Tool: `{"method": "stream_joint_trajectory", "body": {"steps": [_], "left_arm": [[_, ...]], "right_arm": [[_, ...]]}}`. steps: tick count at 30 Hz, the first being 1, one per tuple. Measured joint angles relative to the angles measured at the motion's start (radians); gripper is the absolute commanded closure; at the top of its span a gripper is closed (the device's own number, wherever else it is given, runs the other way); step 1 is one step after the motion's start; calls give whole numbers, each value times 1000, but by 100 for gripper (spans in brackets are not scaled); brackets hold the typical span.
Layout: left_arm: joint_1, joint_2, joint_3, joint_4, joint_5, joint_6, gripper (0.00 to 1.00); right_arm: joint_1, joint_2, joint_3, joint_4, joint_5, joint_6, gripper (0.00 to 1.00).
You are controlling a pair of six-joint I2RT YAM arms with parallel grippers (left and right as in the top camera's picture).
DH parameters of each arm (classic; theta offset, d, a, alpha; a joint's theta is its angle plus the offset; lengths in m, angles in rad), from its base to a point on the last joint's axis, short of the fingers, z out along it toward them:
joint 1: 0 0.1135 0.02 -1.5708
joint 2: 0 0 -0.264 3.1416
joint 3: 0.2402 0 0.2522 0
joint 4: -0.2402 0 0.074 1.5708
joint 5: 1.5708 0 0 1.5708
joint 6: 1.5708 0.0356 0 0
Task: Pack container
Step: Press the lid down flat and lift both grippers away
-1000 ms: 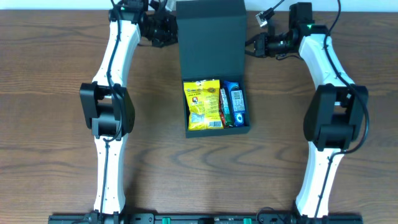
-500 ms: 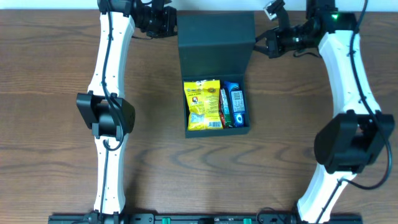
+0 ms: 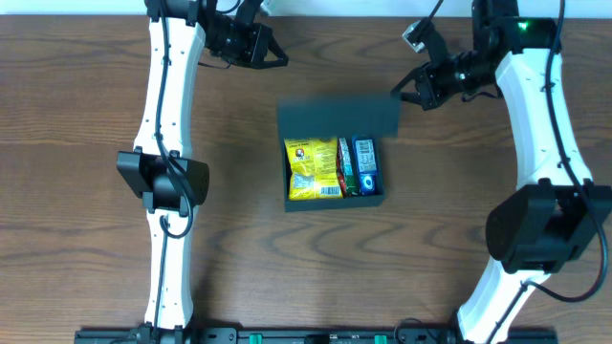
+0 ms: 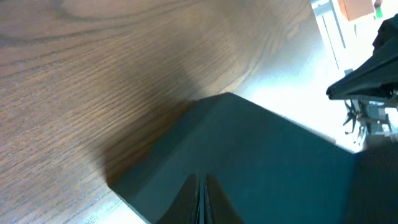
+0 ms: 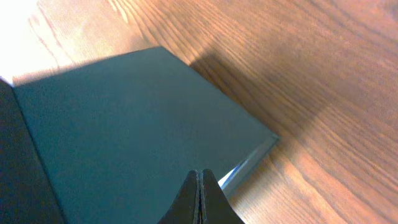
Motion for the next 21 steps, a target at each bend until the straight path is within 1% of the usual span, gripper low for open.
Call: {"method": "stream_joint_trajectory", "body": {"steps": [7,13,16,21], "left_arm": [[-1,0,0,-12,0,34,94],[-1,0,0,-10,-11,34,94],[-3,-1,0,-8,-90,-26,94],[-9,-1,0,-1,-284,-189,94]], "right_arm": [[0,0,0,0,45,-15,98],[0,0,0,76,77,-5,98],[0,0,0,151,148,53,98],[0,0,0,204,293,145,99]]}}
